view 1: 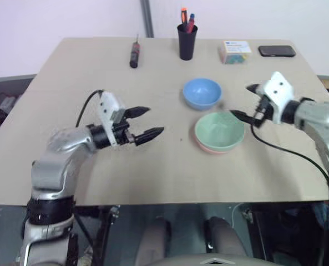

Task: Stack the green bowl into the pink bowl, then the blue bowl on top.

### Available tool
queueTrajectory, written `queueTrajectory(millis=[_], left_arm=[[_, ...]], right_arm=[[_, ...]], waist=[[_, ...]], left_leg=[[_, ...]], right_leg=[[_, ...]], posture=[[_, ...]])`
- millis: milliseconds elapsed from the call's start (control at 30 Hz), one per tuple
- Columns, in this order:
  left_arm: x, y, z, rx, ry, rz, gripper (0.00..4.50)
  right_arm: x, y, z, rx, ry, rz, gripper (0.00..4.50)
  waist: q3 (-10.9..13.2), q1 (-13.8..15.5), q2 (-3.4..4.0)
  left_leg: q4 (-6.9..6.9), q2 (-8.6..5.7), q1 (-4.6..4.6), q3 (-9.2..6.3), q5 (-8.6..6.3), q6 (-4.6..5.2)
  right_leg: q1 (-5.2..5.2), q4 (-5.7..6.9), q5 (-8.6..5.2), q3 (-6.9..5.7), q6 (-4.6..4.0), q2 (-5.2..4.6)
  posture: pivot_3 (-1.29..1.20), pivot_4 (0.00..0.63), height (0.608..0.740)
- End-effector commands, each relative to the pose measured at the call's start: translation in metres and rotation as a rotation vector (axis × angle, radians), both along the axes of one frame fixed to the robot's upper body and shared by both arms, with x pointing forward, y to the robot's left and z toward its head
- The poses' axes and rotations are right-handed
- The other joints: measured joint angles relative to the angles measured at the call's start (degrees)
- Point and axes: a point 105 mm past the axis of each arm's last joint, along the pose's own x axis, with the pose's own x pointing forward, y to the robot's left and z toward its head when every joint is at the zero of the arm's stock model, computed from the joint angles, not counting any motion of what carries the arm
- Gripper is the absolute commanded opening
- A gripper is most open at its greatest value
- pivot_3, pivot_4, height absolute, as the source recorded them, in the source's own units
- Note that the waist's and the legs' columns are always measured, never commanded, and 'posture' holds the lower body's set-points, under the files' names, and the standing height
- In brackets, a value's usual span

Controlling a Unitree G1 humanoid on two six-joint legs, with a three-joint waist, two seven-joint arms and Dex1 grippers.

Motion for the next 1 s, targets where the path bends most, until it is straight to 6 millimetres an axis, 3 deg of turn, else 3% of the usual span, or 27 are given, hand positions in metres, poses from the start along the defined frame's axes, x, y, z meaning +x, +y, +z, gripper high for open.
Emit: queueTrajectory(millis=[33,233,433,567,700,833,867,900,1000], left_arm=[[-0.007,0.005,0.014,-0.004,-0.09,0.067,4.45],[-0.023,0.015,0.008,0.017,-0.082,0.11,4.45],[-0.027,0.023,0.019,0.029,-0.106,0.112,4.45],[-0.029,0.029,0.026,0.051,-0.121,0.103,4.45],[-0.033,0.032,0.032,0.049,-0.114,0.067,4.5],[-0.041,0.031,0.03,0.025,-0.059,0.005,4.5],[-0.043,0.03,0.029,0.02,-0.047,-0.016,4.5],[-0.047,0.028,0.028,0.02,-0.033,-0.05,4.5],[-0.057,0.024,0.025,0.034,0.018,-0.147,4.5]], right_arm=[[0.012,0.021,0.008,-0.011,0.019,0.044,4.5],[0.036,0.075,0.007,0.046,0.128,0.07,4.5],[0.055,0.093,-0.008,0.03,0.188,0.031,4.5],[0.062,0.094,-0.015,-0.003,0.213,0.011,4.5],[0.069,0.092,-0.024,-0.056,0.215,-0.011,3.53],[0.07,0.099,-0.027,-0.07,0.212,0.008,2.0],[0.069,0.101,-0.026,-0.071,0.21,0.02,1.43],[0.069,0.103,-0.024,-0.073,0.203,0.03,1.28],[0.069,0.106,-0.019,-0.079,0.188,0.05,0.18]], waist=[[0.0,0.38,-0.01],[0.01,0.42,-0.01],[0.0,0.55,-0.01],[0.01,-0.13,-0.01],[0.01,-1.1,0.0],[0.02,-1.71,0.01],[0.02,-1.85,0.01],[0.02,-2.03,0.01],[0.04,-2.29,0.02]], left_leg=[[-0.01,0.0,-0.01,0.0,0.0,0.0],[-0.21,0.01,0.03,0.03,0.01,-0.02],[-0.46,-0.14,0.02,-0.01,0.04,-0.07],[-0.67,-0.14,0.01,0.09,0.19,-0.33],[-0.79,-0.13,-0.02,0.12,0.22,-0.39],[-0.82,-0.09,0.0,0.16,0.21,-0.36],[-0.83,-0.08,-0.01,0.16,0.21,-0.36],[-0.84,-0.08,0.0,0.16,0.2,-0.36],[-0.84,-0.09,-0.02,0.17,0.19,-0.34]], right_leg=[[-0.02,0.01,0.0,0.0,0.0,0.0],[-0.09,0.03,0.01,0.0,-0.02,-0.01],[-0.15,-0.04,0.01,-0.06,-0.02,-0.14],[-0.34,-0.02,0.0,0.02,-0.03,-0.12],[-0.4,-0.04,-0.01,0.04,-0.05,-0.11],[-0.44,-0.02,-0.01,0.08,-0.05,-0.08],[-0.46,-0.01,-0.01,0.07,-0.05,-0.08],[-0.46,-0.01,-0.01,0.07,-0.05,-0.07],[-0.48,-0.01,-0.01,0.09,-0.05,-0.08]], posture=[[0.0,0.15,0.74],[0.0,0.15,0.74],[0.0,0.15,0.74],[0.0,0.15,0.74],[0.0,0.15,0.74],[0.0,0.15,0.74],[0.0,0.15,0.74],[0.0,0.15,0.74],[0.0,0.15,0.74]])
